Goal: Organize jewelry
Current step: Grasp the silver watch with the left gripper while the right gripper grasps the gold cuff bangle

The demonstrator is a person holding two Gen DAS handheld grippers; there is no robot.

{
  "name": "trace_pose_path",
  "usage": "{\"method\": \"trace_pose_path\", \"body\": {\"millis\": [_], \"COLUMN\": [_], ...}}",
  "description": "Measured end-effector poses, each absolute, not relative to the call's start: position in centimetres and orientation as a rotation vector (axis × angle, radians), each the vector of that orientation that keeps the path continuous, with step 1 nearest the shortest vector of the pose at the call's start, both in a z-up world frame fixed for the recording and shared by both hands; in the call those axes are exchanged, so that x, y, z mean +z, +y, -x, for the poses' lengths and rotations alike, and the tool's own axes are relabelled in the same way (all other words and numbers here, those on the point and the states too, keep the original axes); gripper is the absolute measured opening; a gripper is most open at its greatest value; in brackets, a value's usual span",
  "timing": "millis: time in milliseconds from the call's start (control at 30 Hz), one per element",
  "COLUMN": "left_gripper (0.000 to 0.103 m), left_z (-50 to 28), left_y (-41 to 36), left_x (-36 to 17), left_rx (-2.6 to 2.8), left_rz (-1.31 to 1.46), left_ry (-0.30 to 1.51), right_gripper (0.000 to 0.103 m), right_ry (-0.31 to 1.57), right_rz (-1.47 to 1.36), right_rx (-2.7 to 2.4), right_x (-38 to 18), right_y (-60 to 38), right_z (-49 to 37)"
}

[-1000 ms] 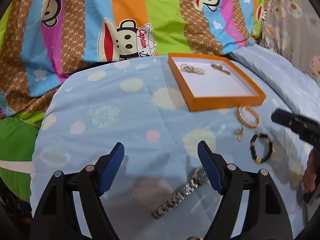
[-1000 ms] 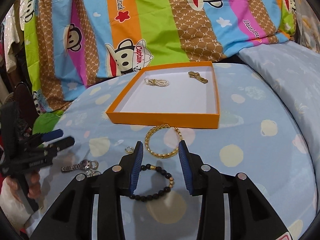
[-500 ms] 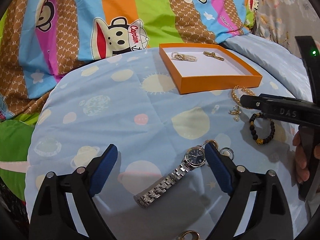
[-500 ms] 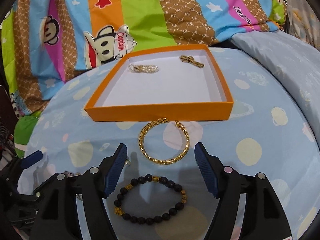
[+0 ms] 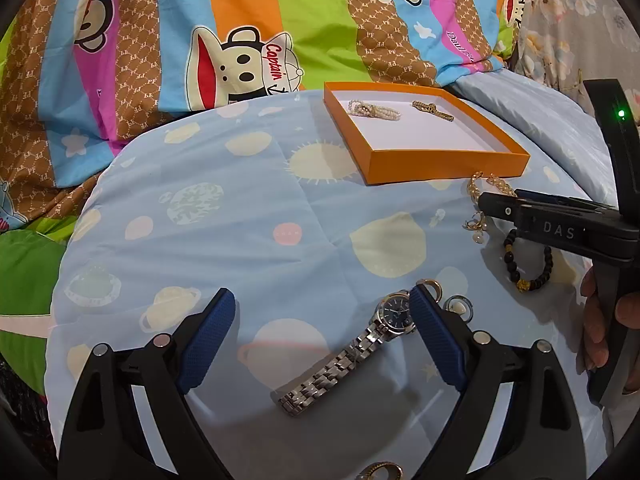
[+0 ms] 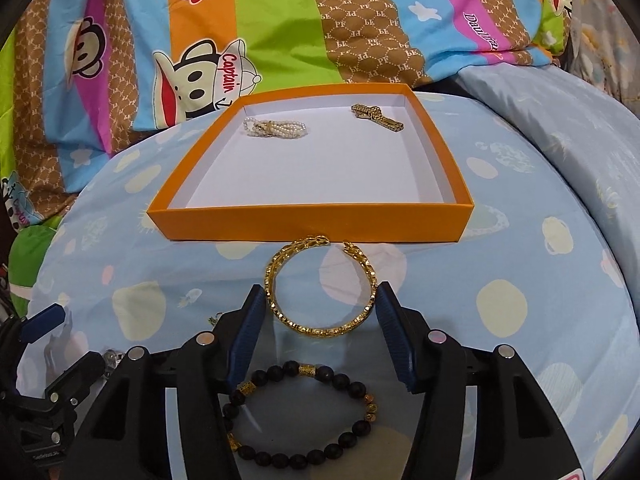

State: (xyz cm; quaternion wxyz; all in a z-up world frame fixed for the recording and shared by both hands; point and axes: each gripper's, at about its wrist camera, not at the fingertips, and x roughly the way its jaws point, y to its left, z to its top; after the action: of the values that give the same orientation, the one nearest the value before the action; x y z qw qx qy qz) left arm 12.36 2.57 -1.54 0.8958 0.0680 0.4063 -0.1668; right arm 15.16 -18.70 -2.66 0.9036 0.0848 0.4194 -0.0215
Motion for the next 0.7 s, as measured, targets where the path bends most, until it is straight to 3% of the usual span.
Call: {"method": "trace_pose_path", "body": {"millis": [467, 567, 700], "left_gripper": [0.084, 0.070, 0.062], "left_z": [-11.1, -11.0, -10.6], "left_y": [1.9, 1.1, 1.0], "left_x": [-1.8, -2.5, -2.5], "left_rx": [-0.443, -0.486, -0.502], "left_rz": [-0.191, -0.225, -0.232], "left_ry": [0.859, 0.900, 0.892], "right_gripper": [0.055, 0.055, 0.055], "right_ry": [0.786, 0.790, 0.791], "right_rz": [-0.219, -0.233, -0.235], "right_rx": [-0.028, -0.024, -0.023], "right_x": [-1.1, -1.1, -1.2], "right_y": [-20.2, -20.5, -20.6], "right_z": [-10.9, -10.7, -10.7]}}
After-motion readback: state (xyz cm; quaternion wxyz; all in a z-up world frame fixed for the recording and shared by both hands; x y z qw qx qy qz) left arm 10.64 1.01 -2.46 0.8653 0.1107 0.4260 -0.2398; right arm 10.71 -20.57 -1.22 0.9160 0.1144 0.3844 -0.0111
